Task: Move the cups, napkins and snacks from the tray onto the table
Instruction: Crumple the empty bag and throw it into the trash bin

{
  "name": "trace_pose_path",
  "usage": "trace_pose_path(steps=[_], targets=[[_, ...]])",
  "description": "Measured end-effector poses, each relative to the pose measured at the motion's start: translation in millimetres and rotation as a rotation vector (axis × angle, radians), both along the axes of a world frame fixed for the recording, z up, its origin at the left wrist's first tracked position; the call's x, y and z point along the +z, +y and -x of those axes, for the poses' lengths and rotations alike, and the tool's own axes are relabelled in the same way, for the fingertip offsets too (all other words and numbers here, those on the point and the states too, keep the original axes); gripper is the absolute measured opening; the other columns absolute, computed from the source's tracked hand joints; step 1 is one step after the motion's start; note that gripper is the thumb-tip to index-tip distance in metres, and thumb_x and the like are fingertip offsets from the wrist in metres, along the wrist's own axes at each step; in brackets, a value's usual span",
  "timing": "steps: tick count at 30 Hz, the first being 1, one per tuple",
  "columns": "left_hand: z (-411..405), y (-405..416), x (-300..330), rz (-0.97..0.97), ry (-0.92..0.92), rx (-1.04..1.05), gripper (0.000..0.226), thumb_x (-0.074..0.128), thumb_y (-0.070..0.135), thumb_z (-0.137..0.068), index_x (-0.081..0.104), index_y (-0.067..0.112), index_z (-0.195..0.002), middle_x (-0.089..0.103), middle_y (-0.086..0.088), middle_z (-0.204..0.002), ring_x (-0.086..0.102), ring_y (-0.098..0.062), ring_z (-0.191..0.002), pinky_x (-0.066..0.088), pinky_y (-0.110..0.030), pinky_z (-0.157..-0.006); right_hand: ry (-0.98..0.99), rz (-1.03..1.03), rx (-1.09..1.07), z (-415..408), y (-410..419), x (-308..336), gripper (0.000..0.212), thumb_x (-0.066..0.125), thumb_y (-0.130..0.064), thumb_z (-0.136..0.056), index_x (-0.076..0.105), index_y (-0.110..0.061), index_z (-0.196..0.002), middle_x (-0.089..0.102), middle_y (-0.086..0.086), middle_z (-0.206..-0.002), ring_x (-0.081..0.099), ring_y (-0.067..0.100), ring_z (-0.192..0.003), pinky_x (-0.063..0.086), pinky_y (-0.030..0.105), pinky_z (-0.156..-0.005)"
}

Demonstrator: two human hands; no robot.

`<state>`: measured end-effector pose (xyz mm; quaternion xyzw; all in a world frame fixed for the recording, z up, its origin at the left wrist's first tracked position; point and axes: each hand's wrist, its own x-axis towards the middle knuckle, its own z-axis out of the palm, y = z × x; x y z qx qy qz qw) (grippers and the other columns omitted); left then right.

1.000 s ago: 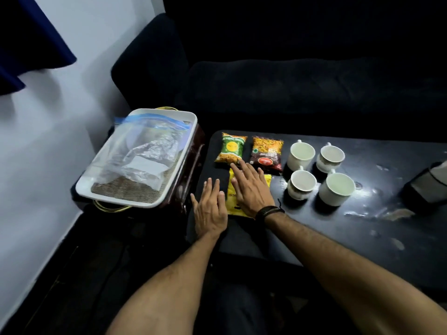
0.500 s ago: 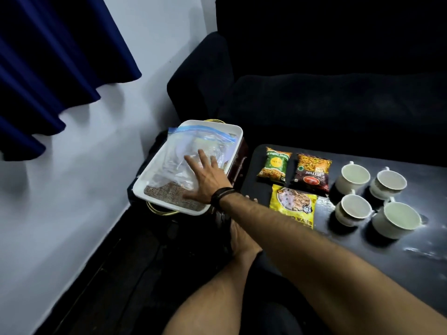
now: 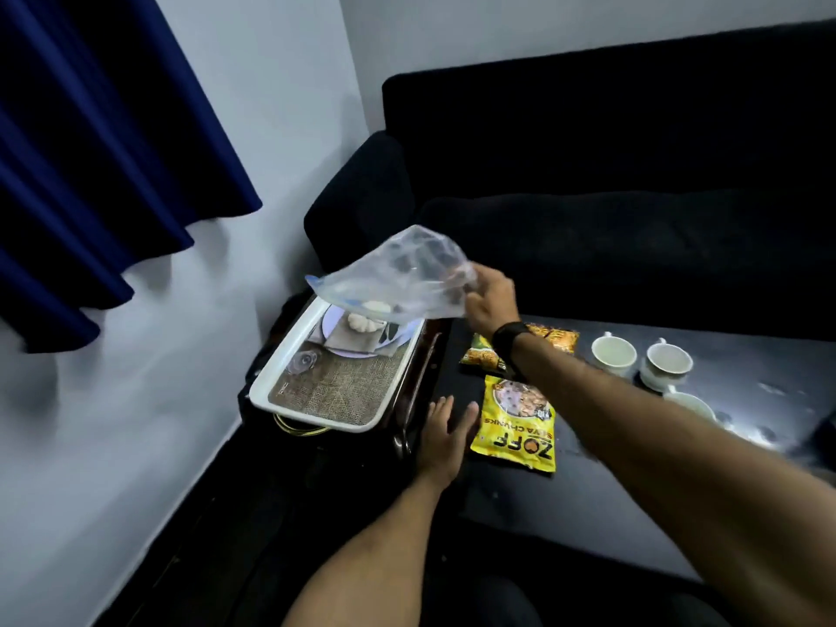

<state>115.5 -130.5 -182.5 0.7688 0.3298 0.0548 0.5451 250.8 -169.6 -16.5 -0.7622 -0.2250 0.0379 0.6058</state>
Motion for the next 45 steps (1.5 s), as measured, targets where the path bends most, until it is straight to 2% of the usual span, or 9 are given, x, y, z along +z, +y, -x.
trace_pose_path(steps=[3, 7, 10, 16, 20, 26, 33, 40, 45], targets=[[-8.5, -5.2, 54.8, 0.129, -0.139, 0.124, 0.079, 0.059, 0.061, -0.086, 0.040, 0.016, -0.149, 0.048, -0.005, -0.147, 0.046, -0.007, -0.121, 0.023, -0.003, -0.096, 0.159, -0.124, -0.098, -12.4, -48.7, 16.7, 0.033, 0.048, 0.005, -0.079, 0.074, -0.012, -0.087, 0.073, 0.011, -0.096, 0.067, 0.026, -0.092, 0.057, 0.041, -0.079], [-22.4, -25.6, 119.0, 0.383, -0.442, 0.199, 0.123, 0.070, 0.076, -0.052, 0.014, 0.035, -0.154, 0.039, 0.000, -0.149, 0.048, -0.020, -0.127, 0.044, -0.052, -0.103, 0.418, -0.180, -0.050, -6.8, -112.1, 29.1, 0.023, 0.055, 0.004, -0.077, 0.067, -0.012, -0.065, 0.067, 0.007, -0.067, 0.060, 0.026, -0.064, 0.051, 0.030, -0.054], [-33.6, -47.5, 155.3, 0.494, -0.549, 0.086, 0.132, 0.082, 0.066, -0.047, 0.009, 0.038, -0.154, 0.046, -0.002, -0.147, 0.060, -0.023, -0.115, 0.052, -0.054, -0.091, 0.556, -0.073, 0.010, 4.0, -144.2, 34.0, 0.016, 0.054, 0.004, -0.073, 0.061, -0.008, -0.065, 0.058, 0.003, -0.047, 0.052, 0.016, -0.038, 0.036, 0.015, -0.036], [-55.1, -126.2, 204.8, 0.404, -0.559, -0.102, 0.058, 0.080, 0.029, -0.074, 0.060, 0.012, -0.126, 0.071, -0.014, -0.116, 0.070, -0.031, -0.101, 0.058, -0.042, -0.083, 0.446, -0.032, -0.018, 18.5, -186.7, 46.3, 0.025, 0.060, -0.016, -0.088, 0.062, -0.009, -0.113, 0.066, 0.011, -0.099, 0.064, 0.026, -0.084, 0.052, 0.035, -0.068], [-61.7, -154.7, 231.7, 0.329, -0.533, -0.020, 0.030, 0.079, 0.004, -0.075, 0.069, 0.013, -0.102, 0.074, -0.010, -0.099, 0.071, -0.023, -0.083, 0.060, -0.035, -0.072, 0.377, -0.096, -0.045, 38.0, -240.5, 54.1, 0.009, 0.064, -0.022, -0.088, 0.065, -0.020, -0.097, 0.064, 0.003, -0.094, 0.057, 0.018, -0.081, 0.045, 0.036, -0.070], [-71.3, -195.3, 254.2, 0.309, -0.557, -0.011, 0.020, 0.059, -0.007, -0.084, 0.063, 0.012, -0.079, 0.062, -0.006, -0.079, 0.056, -0.019, -0.068, 0.046, -0.025, -0.051, 0.749, -0.824, 0.343, 44.1, -311.8, 63.1, 0.064, 0.053, -0.056, -0.084, 0.045, -0.022, -0.137, 0.057, 0.014, -0.131, 0.054, 0.038, -0.122, 0.042, 0.062, -0.099], [-61.9, -255.5, 234.4, 0.162, -0.412, -0.358, 0.022, 0.079, 0.010, -0.079, 0.071, 0.020, -0.061, 0.065, 0.002, -0.073, 0.058, -0.009, -0.063, 0.049, -0.025, -0.056, 0.488, -0.489, 0.055, 51.2, -345.4, 70.2, 0.018, 0.043, -0.004, -0.098, 0.059, -0.006, -0.106, 0.066, 0.005, -0.081, 0.066, 0.010, -0.062, 0.052, 0.023, -0.055], [-45.0, -300.4, 225.0, 0.522, -0.338, -0.423, 0.083, 0.073, 0.024, -0.071, 0.037, 0.039, -0.145, 0.055, -0.005, -0.133, 0.058, -0.033, -0.116, 0.051, -0.056, -0.089, 0.435, -0.516, -0.231, 63.3, -405.3, 67.9, 0.017, 0.052, -0.003, -0.094, 0.066, -0.005, -0.104, 0.068, 0.004, -0.078, 0.065, 0.012, -0.060, 0.053, 0.026, -0.059], [-31.8, -351.2, 211.9, 0.723, -0.348, -0.417, 0.037, 0.070, 0.014, -0.086, 0.063, 0.008, -0.122, 0.068, -0.016, -0.105, 0.067, -0.027, -0.080, 0.059, -0.035, -0.059, 0.437, -0.309, -0.380, 81.4, -434.6, 72.3, 0.029, 0.040, 0.003, -0.096, 0.060, -0.010, -0.081, 0.064, -0.004, -0.054, 0.058, 0.004, -0.041, 0.043, 0.016, -0.039]])
